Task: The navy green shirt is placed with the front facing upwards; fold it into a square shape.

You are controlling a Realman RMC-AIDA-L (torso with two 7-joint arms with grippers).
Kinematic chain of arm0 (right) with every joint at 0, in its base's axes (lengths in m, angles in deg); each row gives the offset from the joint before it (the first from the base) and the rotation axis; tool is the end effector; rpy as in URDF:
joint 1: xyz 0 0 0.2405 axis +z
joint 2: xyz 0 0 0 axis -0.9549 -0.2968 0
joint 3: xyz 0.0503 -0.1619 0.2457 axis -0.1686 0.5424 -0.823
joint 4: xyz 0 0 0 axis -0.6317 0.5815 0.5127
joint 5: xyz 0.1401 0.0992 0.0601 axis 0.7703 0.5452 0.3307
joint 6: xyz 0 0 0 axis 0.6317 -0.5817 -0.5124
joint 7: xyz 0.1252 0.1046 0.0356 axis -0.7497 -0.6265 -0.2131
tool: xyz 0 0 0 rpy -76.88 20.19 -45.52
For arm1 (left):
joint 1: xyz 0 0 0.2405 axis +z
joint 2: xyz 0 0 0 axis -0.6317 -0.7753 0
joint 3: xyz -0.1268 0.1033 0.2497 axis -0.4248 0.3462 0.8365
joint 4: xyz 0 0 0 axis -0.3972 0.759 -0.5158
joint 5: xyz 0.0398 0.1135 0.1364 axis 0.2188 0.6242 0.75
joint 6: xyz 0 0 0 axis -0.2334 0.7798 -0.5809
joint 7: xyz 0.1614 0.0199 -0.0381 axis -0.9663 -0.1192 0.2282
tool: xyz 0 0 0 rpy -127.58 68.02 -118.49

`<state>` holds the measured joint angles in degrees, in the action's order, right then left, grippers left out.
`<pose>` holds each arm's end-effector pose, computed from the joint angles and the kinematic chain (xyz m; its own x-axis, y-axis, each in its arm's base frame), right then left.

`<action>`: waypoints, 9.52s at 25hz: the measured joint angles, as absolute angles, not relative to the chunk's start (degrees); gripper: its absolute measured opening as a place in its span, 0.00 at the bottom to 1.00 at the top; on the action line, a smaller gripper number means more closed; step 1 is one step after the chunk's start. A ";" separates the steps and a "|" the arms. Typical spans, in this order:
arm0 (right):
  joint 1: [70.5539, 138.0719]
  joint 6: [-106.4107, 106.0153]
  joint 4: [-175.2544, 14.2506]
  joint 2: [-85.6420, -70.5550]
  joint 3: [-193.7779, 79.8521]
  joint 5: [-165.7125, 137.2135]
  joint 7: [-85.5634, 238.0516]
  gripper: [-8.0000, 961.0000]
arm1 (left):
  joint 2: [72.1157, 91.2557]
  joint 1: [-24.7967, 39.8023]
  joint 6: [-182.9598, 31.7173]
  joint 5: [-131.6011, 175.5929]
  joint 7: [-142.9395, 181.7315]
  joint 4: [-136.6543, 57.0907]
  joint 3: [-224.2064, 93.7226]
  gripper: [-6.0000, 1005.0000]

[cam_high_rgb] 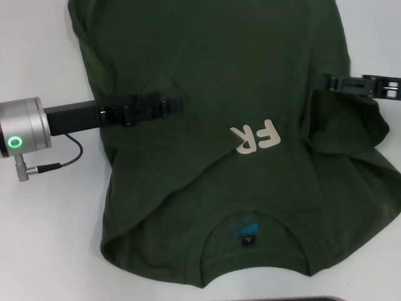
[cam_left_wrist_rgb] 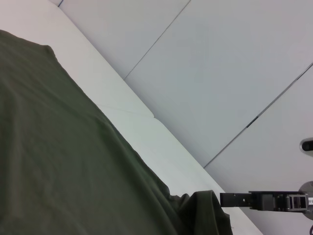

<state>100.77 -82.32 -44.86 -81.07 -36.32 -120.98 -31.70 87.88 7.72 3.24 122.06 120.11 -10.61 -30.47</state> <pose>0.3121 0.3341 0.0033 0.3728 -0.7373 -0.5634 -0.8762 -0.4796 0.0478 -0.2560 0.3294 -0.0706 0.4581 0.7036 0.5432 0.7616 -0.6258 0.1685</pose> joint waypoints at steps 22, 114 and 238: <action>98.14 -83.50 -38.50 -74.15 -36.39 -130.37 -50.55 0.83 | 87.97 7.54 3.07 121.92 119.89 -10.61 -30.46 0.88; 111.06 -79.43 -45.69 -72.33 -34.90 -147.27 -80.27 0.59 | 86.89 6.04 7.17 121.87 118.46 -9.91 -30.38 0.88; 94.21 -93.09 -42.79 -77.36 -38.43 -122.44 -62.87 0.96 | 87.00 7.45 6.18 122.15 115.11 -10.53 -30.37 0.88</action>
